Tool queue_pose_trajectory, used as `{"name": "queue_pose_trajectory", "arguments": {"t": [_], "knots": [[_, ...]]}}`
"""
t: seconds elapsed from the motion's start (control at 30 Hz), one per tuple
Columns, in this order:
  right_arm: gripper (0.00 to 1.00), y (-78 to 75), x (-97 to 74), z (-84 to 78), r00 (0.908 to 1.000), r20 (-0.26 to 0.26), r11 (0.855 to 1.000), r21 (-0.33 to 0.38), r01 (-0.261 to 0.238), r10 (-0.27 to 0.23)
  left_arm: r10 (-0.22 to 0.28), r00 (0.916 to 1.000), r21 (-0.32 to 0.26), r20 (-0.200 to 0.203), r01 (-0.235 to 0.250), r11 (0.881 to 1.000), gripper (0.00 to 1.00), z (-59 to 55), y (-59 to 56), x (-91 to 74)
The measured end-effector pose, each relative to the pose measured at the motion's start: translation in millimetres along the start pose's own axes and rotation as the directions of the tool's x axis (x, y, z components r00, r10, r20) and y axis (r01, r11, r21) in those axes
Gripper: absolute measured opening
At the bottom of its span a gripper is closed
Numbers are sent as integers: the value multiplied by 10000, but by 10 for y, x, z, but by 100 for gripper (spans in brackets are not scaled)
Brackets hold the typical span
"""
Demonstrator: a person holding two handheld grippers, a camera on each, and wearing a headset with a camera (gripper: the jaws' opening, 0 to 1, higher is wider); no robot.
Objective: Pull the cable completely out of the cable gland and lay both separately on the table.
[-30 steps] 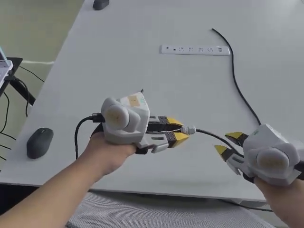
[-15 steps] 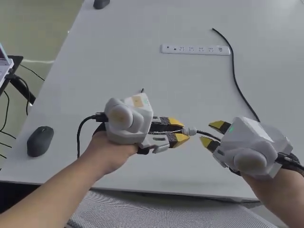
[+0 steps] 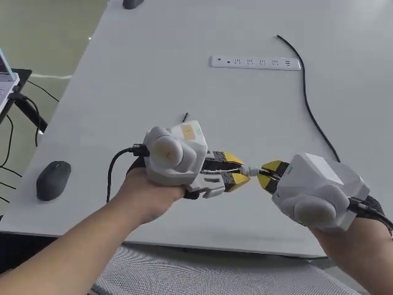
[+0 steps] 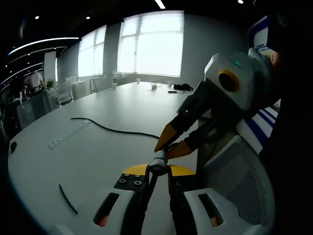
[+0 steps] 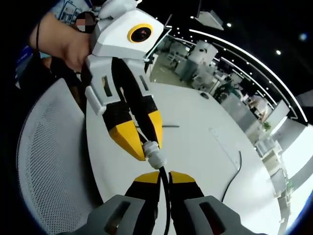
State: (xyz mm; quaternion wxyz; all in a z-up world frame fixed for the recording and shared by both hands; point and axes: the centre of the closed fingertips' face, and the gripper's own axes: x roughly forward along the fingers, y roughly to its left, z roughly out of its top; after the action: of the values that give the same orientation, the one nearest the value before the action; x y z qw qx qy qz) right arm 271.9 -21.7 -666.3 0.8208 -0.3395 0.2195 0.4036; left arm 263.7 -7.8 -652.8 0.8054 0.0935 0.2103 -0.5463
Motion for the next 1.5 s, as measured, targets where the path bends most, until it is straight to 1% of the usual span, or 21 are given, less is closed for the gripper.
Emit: {"name": "queue_pose_trajectory", "arguments": {"t": [0.17, 0.37, 0.53, 0.7, 0.83, 0.9, 1.0, 1.03, 1.1, 1.17, 1.27, 1.3, 1.37, 1.4, 1.5], "knots": [[0, 23, 20, -28, 10000, -5, 9999, 143, -84, 84, -45, 10000, 19, -61, 45, 10000, 15, -25, 1, 10], [0, 2, 37, -105, 9998, -139, 9982, 573, -159, 168, -59, 9999, 93, -121, 61, 9999, 15, -37, 2, 25], [0, -60, 39, -191, 9997, -259, 9954, 958, 3, 22, 1, 10000, 71, -92, 0, 10000, 15, -39, 29, 14], [0, -124, 50, -241, 9996, -286, 9911, 1326, 109, -71, 87, 10000, 63, 6, -87, 9999, 15, -18, 56, -8], [0, -177, 64, -300, 9994, -309, 9851, 1704, 213, -162, 150, 9999, 32, 68, -150, 9999, 15, -5, 75, -22], [0, -212, 67, -374, 9985, -462, 9777, 2065, 388, -298, 180, 9998, 14, 107, -180, 9998, 15, 7, 77, -37], [0, -223, 66, -446, 9980, -558, 9698, 2400, 434, -309, 191, 9997, -9, 119, -191, 9998, 15, 6, 78, -48], [0, -228, 66, -520, 9970, -695, 9589, 2790, 517, -335, 183, 9998, -14, 112, -183, 9998, 15, 3, 74, -53], [0, -246, 72, -564, 9969, -677, 9495, 3083, 580, -389, 198, 9998, -17, 95, -198, 9998, 15, -5, 75, -61], [0, -249, 88, -656, 9953, -882, 9471, 3140, 667, -408, 199, 9998, -41, 87, -199, 9998, 15, -9, 70, -69], [0, -246, 94, -769, 9934, -1069, 9288, 3621, 785, -422, 177, 9998, -44, 41, -177, 9998, 15, -22, 59, -77], [0, -246, 96, -803, 9924, -1148, 9256, 3692, 833, -435, 183, 9998, -38, 29, -183, 9998, 15, -27, 59, -79], [0, -233, 100, -877, 9902, -1334, 9072, 4102, 930, -412, 180, 9998, -26, 11, -180, 9998, 15, -32, 54, -82], [0, -221, 107, -920, 9894, -1410, 8956, 4347, 941, -356, 170, 9999, -33, -1, -170, 9998, 15, -35, 48, -82], [0, -217, 117, -968, 9890, -1440, 8871, 4514, 960, -337, 149, 9999, -19, -40, -150, 9999, 15, -44, 37, -76]]}}
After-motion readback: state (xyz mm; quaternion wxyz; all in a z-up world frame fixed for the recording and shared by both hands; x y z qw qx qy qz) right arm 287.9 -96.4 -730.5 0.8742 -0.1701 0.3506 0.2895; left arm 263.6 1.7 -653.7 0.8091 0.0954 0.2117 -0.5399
